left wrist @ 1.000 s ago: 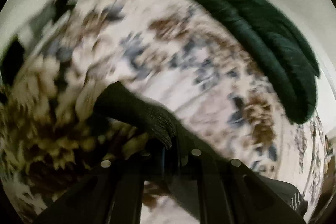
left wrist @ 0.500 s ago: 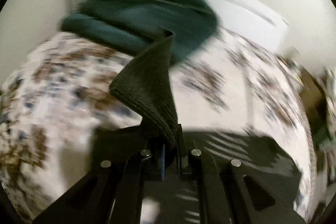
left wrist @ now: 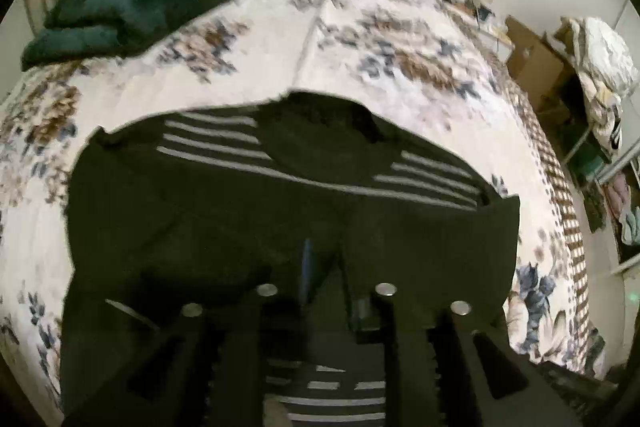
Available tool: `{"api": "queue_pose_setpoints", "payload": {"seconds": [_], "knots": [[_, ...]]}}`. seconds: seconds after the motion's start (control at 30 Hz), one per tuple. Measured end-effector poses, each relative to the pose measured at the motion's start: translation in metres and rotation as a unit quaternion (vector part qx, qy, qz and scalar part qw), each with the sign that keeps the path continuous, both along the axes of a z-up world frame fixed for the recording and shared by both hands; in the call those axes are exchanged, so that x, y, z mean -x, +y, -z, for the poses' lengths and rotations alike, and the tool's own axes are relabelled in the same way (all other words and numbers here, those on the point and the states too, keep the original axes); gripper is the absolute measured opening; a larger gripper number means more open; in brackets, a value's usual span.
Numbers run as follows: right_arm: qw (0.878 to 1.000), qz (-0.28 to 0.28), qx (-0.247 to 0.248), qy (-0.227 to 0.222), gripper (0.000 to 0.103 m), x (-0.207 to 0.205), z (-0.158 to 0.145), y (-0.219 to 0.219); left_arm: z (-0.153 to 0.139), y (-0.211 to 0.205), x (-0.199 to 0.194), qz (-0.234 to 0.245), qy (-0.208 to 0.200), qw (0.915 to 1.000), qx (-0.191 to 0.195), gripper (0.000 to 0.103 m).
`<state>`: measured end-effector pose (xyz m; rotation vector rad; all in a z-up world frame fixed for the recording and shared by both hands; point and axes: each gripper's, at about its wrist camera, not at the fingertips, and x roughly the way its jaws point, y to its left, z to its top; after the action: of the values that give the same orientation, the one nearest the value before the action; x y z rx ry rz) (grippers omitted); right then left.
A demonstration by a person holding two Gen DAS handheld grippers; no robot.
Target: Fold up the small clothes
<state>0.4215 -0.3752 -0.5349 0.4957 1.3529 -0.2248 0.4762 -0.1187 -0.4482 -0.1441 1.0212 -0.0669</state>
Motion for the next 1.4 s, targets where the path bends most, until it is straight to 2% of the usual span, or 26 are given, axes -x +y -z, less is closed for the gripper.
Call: {"api": "queue_pose_setpoints", "payload": {"seconds": [0.03, 0.07, 0.13, 0.23, 0.33, 0.47, 0.6, 0.67, 0.7, 0.73, 0.8, 0.97, 1.03, 1.13, 1.2, 1.27, 1.3, 1.33, 1.4], "knots": [[1.0, -0.003, -0.006, -0.003, 0.094, 0.0, -0.002, -0.003, -0.004, 0.006, 0.005, -0.004, -0.012, 0.9999, -0.007, 0.045], [1.0, -0.006, -0.016, -0.008, 0.094, -0.002, -0.006, -0.006, -0.009, 0.015, 0.014, -0.011, -0.026, 0.9993, -0.024, 0.071], [0.999, -0.005, -0.044, -0.018, 0.094, -0.006, -0.011, -0.01, -0.013, 0.031, 0.028, -0.031, -0.05, 0.9967, -0.056, 0.094], [0.996, -0.01, -0.08, -0.036, 0.094, -0.027, -0.013, 0.015, -0.012, 0.07, 0.05, -0.07, -0.062, 0.9889, -0.115, 0.095], [0.994, -0.038, -0.095, -0.046, 0.094, -0.055, -0.01, 0.04, 0.009, 0.107, 0.064, -0.112, -0.024, 0.979, -0.168, 0.095], [0.991, -0.073, -0.104, -0.045, 0.094, -0.098, 0.008, 0.082, 0.047, 0.148, 0.078, -0.166, 0.059, 0.9646, -0.196, 0.095], [0.993, -0.077, -0.094, -0.013, 0.093, -0.132, 0.039, 0.109, 0.062, 0.172, 0.092, -0.2, 0.092, 0.9558, -0.195, 0.095], [0.993, -0.073, -0.096, 0.013, 0.081, -0.143, 0.057, 0.123, 0.062, 0.177, 0.094, -0.205, 0.093, 0.954, -0.197, 0.095], [0.993, -0.077, -0.087, 0.021, 0.056, -0.144, 0.062, 0.129, 0.062, 0.178, 0.094, -0.206, 0.094, 0.954, -0.197, 0.095], [0.994, -0.085, -0.07, 0.025, 0.016, -0.145, 0.065, 0.134, 0.062, 0.178, 0.094, -0.207, 0.094, 0.9538, -0.197, 0.095], [0.995, -0.093, -0.029, 0.008, 0.011, -0.139, 0.055, 0.139, 0.059, 0.18, 0.092, -0.206, 0.092, 0.9547, -0.194, 0.095], [0.993, -0.075, 0.039, -0.081, 0.01, -0.115, -0.008, 0.11, 0.048, 0.187, 0.079, -0.202, 0.077, 0.959, -0.183, 0.095], [0.991, -0.06, 0.069, -0.096, 0.01, -0.11, -0.024, 0.084, 0.046, 0.188, 0.073, -0.202, 0.073, 0.961, -0.174, 0.095], [0.99, -0.041, 0.096, -0.089, 0.011, -0.109, -0.025, 0.043, 0.045, 0.186, 0.061, -0.197, 0.072, 0.965, -0.157, 0.095], [0.994, -0.038, 0.091, -0.056, 0.011, -0.111, -0.01, 0.018, 0.046, 0.184, 0.052, -0.19, 0.072, 0.9673, -0.152, 0.095], [0.996, -0.029, 0.076, -0.026, 0.024, -0.114, 0.004, -0.001, 0.046, 0.183, 0.043, -0.177, 0.073, 0.9707, -0.145, 0.095], [0.997, -0.024, 0.072, -0.013, 0.038, -0.115, 0.008, -0.007, 0.046, 0.183, 0.039, -0.174, 0.072, 0.9716, -0.143, 0.095], [0.998, -0.01, 0.065, -0.008, 0.045, -0.112, 0.01, -0.013, 0.045, 0.183, 0.036, -0.17, 0.071, 0.9724, -0.143, 0.095], [0.998, 0.01, 0.051, -0.021, 0.049, -0.102, 0.003, -0.024, 0.043, 0.182, 0.03, -0.16, 0.069, 0.9739, -0.145, 0.095]]}}
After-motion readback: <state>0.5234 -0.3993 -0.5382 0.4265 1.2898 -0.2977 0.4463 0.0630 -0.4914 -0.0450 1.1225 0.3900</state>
